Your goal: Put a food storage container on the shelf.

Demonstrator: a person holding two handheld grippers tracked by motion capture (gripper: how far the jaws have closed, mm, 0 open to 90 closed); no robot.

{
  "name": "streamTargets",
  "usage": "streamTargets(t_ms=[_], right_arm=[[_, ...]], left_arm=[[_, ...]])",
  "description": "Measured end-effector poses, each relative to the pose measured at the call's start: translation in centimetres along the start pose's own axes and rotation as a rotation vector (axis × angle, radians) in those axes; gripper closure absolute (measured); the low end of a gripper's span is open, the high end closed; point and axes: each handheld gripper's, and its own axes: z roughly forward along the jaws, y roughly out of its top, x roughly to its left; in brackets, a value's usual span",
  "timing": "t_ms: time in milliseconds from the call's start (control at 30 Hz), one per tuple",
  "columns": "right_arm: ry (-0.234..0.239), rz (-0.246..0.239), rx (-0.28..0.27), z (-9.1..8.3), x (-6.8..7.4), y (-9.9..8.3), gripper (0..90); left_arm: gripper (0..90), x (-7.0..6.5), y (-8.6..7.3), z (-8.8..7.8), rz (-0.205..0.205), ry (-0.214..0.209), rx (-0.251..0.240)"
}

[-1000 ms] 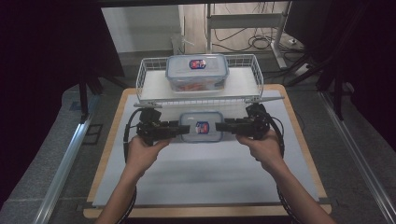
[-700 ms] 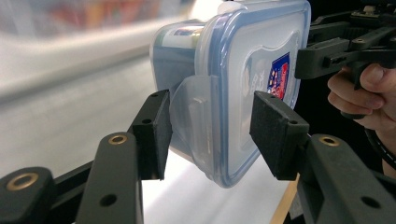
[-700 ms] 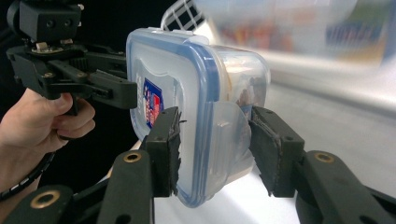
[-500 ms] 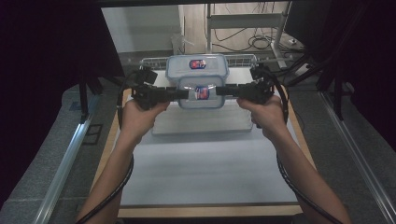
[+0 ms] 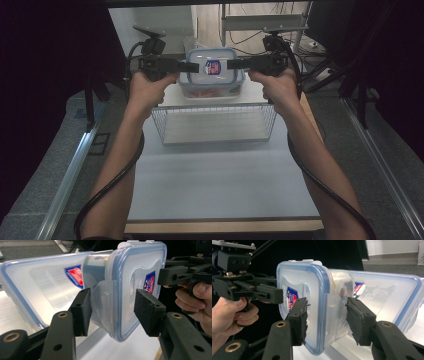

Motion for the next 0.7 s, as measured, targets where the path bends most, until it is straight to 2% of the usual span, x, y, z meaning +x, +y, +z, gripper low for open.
streamTargets(t_ms=[100, 233, 433, 567, 700], right_arm=[[-0.004, 0.026, 0.006, 0.8, -0.6, 0.6, 51.6], [-0.019, 0.045, 0.015, 1.7, -1.3, 1.1, 51.2], [-0.019, 0.073, 0.013, 2.6, -2.2, 1.4, 51.0], [-0.024, 0.076, 0.001, 2.9, -2.5, 1.6, 49.7], [-0.059, 0.074, 0.017, 3.5, -2.6, 1.6, 43.3]], left_arm=[[48.8, 1.0, 0.5, 0.4, -0.038, -0.005, 0.001], [48.6, 2.0, 1.0, 1.0, -0.07, -0.007, 0.002], [48.2, 2.8, 1.5, 1.5, -0.09, -0.001, -0.001], [46.7, 2.7, 1.8, 1.6, -0.079, 0.034, -0.014], [35.8, 2.7, 1.9, 2.3, -0.072, 0.106, -0.009]])
